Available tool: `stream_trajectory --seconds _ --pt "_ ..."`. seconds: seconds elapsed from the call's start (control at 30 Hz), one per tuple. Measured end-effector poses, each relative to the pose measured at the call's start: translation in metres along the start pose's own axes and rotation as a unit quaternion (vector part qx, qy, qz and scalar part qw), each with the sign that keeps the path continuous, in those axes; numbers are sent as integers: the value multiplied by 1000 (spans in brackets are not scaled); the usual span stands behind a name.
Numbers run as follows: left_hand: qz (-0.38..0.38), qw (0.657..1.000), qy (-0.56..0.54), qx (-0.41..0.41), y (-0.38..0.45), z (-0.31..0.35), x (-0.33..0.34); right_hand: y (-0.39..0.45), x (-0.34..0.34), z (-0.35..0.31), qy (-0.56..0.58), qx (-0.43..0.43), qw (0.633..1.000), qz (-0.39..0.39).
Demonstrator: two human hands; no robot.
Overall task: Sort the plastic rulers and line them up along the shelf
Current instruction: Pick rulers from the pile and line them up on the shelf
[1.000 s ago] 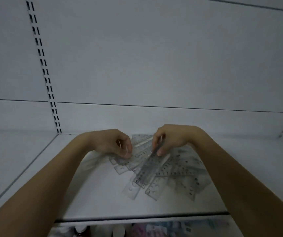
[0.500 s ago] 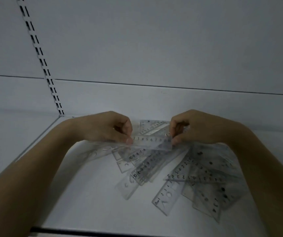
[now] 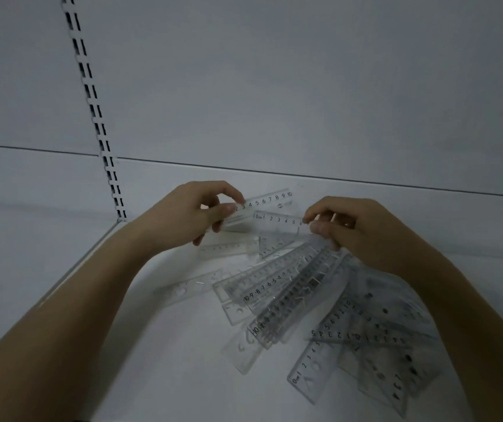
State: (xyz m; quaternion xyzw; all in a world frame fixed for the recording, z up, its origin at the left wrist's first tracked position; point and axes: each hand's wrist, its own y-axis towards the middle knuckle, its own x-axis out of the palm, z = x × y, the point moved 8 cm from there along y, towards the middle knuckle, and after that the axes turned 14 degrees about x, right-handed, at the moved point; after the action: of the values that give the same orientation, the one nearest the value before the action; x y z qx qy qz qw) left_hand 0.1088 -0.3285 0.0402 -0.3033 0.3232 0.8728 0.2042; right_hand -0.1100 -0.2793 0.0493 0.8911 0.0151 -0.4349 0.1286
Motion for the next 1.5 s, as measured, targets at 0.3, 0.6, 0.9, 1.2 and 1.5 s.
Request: stream_trajectory --seconds 0.3,0.6,0.9,1.2,1.5 --pt "-104 988 116 -6 0 -10 15 8 -3 12 -45 19 998 29" --pt "-95 975 202 4 -1 -16 28 11 7 21 -41 44 998 20" --pt "-62 941 320 -89 -41 16 17 4 28 8 -24 8 999 -29" --pt "12 904 360 -230 -163 43 -46 -19 79 -83 -38 -102 991 -80" --pt "88 864 416 -268 -268 57 -168 -25 119 -225 -94 -182 975 -82"
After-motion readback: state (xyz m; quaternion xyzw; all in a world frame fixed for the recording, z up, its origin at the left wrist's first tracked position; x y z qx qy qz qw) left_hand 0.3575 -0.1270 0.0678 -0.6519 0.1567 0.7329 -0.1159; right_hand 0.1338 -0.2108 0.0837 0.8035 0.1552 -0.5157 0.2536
